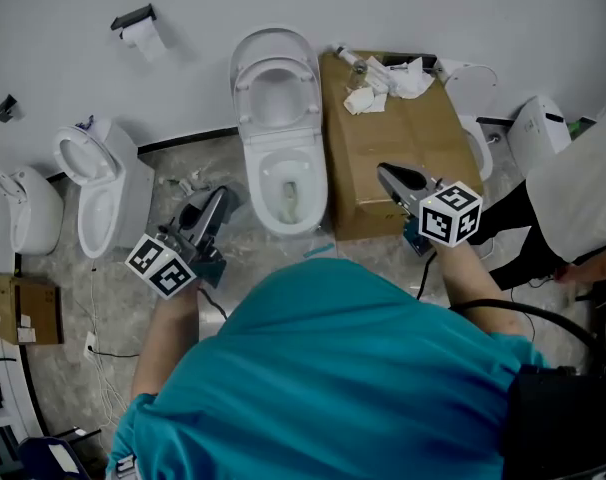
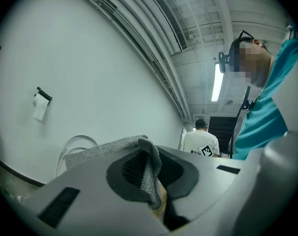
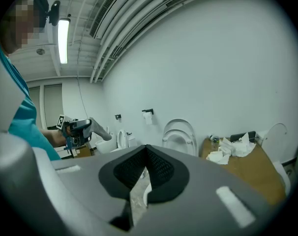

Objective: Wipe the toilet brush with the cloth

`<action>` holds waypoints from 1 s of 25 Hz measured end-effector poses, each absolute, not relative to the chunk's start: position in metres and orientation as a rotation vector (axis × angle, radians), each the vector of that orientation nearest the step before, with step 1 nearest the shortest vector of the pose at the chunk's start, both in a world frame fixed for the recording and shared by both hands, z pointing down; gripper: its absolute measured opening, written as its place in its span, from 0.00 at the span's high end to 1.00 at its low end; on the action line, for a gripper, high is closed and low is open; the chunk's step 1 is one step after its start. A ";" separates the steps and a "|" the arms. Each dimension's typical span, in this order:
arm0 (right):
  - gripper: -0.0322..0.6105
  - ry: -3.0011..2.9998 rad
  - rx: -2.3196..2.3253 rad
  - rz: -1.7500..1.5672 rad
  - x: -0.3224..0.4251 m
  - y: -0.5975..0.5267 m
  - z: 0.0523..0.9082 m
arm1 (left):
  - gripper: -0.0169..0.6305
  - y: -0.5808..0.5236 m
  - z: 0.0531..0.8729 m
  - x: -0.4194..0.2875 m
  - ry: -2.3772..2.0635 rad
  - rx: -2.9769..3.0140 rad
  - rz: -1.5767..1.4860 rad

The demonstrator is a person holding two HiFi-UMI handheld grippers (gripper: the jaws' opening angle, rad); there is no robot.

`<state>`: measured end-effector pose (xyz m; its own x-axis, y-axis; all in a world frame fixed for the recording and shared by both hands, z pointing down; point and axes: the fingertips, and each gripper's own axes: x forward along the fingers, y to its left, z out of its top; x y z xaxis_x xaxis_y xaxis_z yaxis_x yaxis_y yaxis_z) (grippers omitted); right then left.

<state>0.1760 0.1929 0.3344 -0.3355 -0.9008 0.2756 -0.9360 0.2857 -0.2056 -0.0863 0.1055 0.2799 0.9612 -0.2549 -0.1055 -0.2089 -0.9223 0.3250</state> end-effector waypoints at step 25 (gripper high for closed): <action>0.96 -2.257 1.118 0.265 0.105 0.003 0.442 | 0.94 -0.051 0.389 -0.082 -0.242 2.673 0.015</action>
<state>0.1049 0.0031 0.4424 -0.4659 -0.6559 0.5939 -0.7757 0.6256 0.0825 -0.0821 -0.0507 0.3887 0.9845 -0.1678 0.0501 -0.1727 -0.8817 0.4390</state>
